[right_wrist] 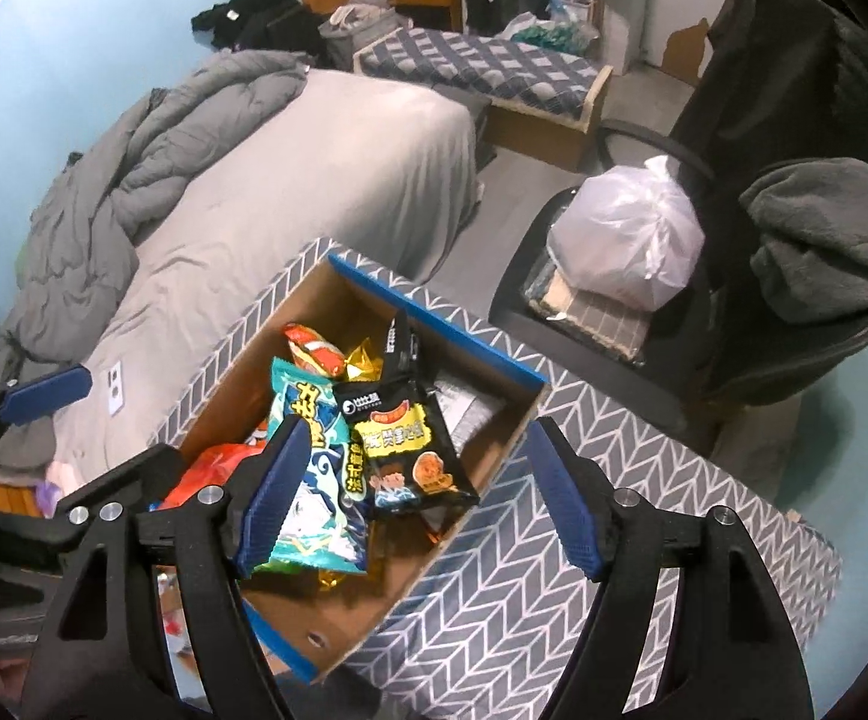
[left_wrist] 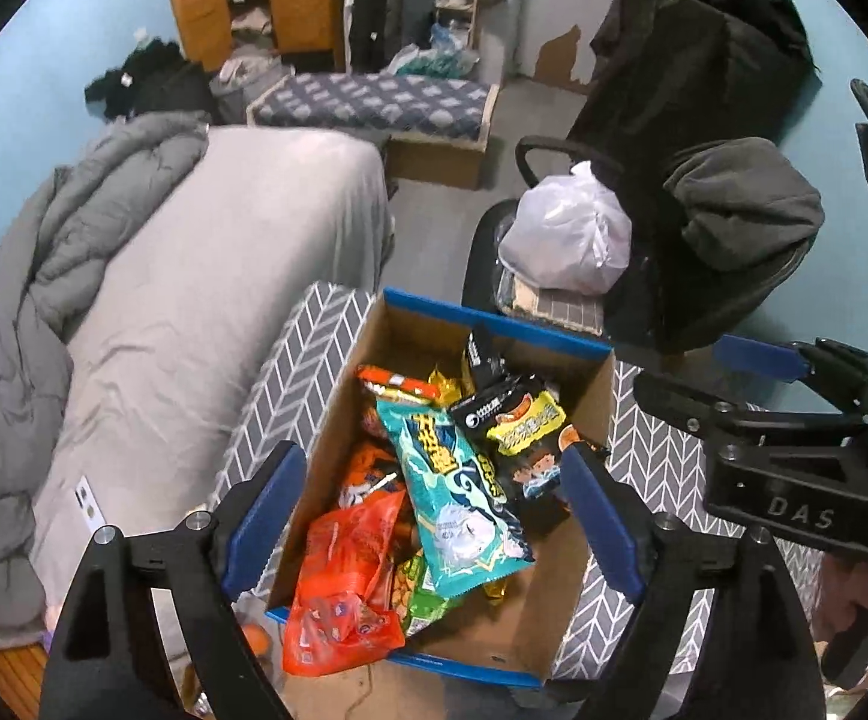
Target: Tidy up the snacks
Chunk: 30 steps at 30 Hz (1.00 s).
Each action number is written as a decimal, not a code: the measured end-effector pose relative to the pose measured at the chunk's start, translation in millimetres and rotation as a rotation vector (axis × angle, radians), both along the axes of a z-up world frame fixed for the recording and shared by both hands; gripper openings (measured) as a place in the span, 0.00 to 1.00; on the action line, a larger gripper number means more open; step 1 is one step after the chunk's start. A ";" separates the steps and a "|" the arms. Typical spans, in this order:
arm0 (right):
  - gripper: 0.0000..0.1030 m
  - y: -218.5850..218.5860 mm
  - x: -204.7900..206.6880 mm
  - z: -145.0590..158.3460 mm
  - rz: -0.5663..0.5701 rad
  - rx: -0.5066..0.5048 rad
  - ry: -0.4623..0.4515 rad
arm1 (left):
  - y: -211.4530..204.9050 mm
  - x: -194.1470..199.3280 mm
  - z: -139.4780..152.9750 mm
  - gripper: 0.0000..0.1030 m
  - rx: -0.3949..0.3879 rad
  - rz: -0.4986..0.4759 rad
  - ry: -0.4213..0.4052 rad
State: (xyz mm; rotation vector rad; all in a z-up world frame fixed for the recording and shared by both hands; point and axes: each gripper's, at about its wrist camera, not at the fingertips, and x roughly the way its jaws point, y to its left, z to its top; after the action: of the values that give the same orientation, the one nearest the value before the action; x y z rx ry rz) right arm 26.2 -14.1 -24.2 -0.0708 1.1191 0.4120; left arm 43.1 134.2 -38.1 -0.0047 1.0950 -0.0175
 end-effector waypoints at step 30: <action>0.73 -55.0 -52.8 58.0 -0.088 0.042 -0.088 | -22.2 -40.4 51.4 0.85 -0.004 0.029 -0.071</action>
State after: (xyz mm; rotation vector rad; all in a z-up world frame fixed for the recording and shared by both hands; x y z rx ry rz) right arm -26.6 -69.1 33.8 -0.0024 1.0221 0.3504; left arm 2.7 112.1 13.3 -0.0230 1.0238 0.0064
